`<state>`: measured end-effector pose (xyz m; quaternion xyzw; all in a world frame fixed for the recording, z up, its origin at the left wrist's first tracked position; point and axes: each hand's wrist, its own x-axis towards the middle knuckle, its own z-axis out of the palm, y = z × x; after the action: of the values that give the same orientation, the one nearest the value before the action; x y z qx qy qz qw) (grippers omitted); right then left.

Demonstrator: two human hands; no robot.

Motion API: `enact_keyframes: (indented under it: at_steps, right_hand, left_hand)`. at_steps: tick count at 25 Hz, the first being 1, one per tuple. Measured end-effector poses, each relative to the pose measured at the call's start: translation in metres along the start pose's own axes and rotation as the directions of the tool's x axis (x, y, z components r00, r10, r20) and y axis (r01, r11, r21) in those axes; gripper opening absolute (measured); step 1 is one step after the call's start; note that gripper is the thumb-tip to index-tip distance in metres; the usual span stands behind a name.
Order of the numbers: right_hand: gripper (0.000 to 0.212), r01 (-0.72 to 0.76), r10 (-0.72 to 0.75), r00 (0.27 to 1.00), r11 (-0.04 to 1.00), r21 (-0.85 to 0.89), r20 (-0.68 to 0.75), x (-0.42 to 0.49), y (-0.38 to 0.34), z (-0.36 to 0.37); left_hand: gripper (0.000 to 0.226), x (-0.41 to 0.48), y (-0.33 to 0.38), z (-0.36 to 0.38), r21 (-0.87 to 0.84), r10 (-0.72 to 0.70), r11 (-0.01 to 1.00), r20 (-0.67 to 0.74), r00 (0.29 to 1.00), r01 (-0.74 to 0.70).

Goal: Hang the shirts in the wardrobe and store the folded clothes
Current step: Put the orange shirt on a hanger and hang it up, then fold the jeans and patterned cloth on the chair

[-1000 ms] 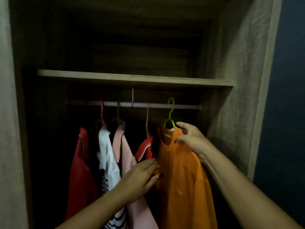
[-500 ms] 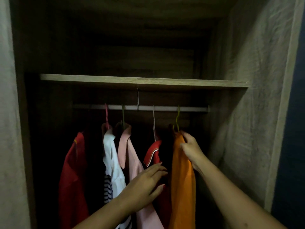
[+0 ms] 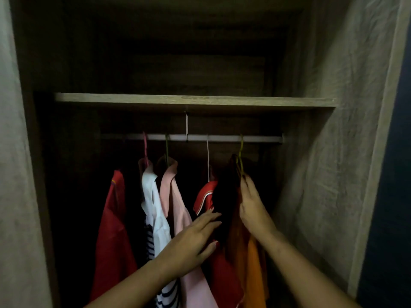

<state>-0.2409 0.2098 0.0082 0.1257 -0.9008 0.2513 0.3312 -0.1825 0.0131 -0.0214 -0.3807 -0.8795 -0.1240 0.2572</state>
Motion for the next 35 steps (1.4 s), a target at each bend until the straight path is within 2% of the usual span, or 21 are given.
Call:
enact_keyframes:
  at_steps: [3,7,11,15,18,21,23,25,28,31,35]
  right_hand:
    - [0.072,0.134,-0.153,0.985,0.971,-0.197,-0.081,-0.034,0.011,0.014]
    - [0.076,0.137,-0.154,0.986,0.964,-0.229,-0.058,-0.052,0.015,0.013]
    - [0.070,0.178,-0.182,0.983,0.977,-0.116,-0.028,-0.056,0.015,0.003]
    - [0.059,0.225,-0.218,0.972,0.972,0.071,-0.088,-0.078,0.001,-0.006]
    - [0.051,0.297,-0.285,0.945,0.954,0.050,-0.160,-0.106,-0.026,-0.005]
    - [0.045,0.388,-0.363,0.921,0.891,0.237,-0.142,-0.143,-0.072,0.014]
    - [0.044,0.400,-0.390,0.914,0.827,0.396,-0.108,-0.166,-0.106,0.035]
    - [0.043,0.415,-0.457,0.888,0.753,0.511,-0.047,-0.197,-0.150,0.065]
    - [0.042,0.387,-0.581,0.809,0.638,0.666,0.086,-0.252,-0.223,0.110]
    - [0.041,0.286,-0.677,0.696,0.568,0.771,0.241,-0.310,-0.292,0.161]
    - [0.037,0.169,-0.714,0.558,0.596,0.785,0.422,-0.389,-0.369,0.237]
  left_hand:
    - [0.055,-0.004,0.005,0.000,0.011,-0.008,1.000,-0.026,1.000,0.008]
    - [0.056,-0.006,0.010,0.001,0.010,-0.044,0.999,-0.041,0.998,0.045]
    - [0.055,-0.011,0.017,0.005,0.011,-0.088,0.996,-0.062,0.994,0.089]
    - [0.052,-0.030,0.033,0.011,-0.028,-0.134,0.991,-0.111,0.985,0.132]
    - [0.049,-0.072,0.051,0.008,0.016,-0.184,0.982,-0.146,0.972,0.188]
    - [0.044,-0.147,0.062,0.002,0.035,-0.315,0.945,-0.172,0.933,0.325]
    - [0.045,-0.205,0.065,-0.008,0.044,-0.452,0.885,-0.163,0.877,0.464]
    - [0.044,-0.273,0.069,-0.026,0.026,-0.604,0.785,-0.193,0.773,0.620]
    - [0.044,-0.383,0.081,-0.059,-0.003,-0.786,0.574,-0.281,0.550,0.819]
    - [0.039,-0.495,0.099,-0.080,-0.126,-0.898,0.322,-0.354,0.261,0.938]
    - [0.035,-0.634,0.121,-0.081,-0.353,-0.917,-0.042,-0.358,-0.176,0.935]
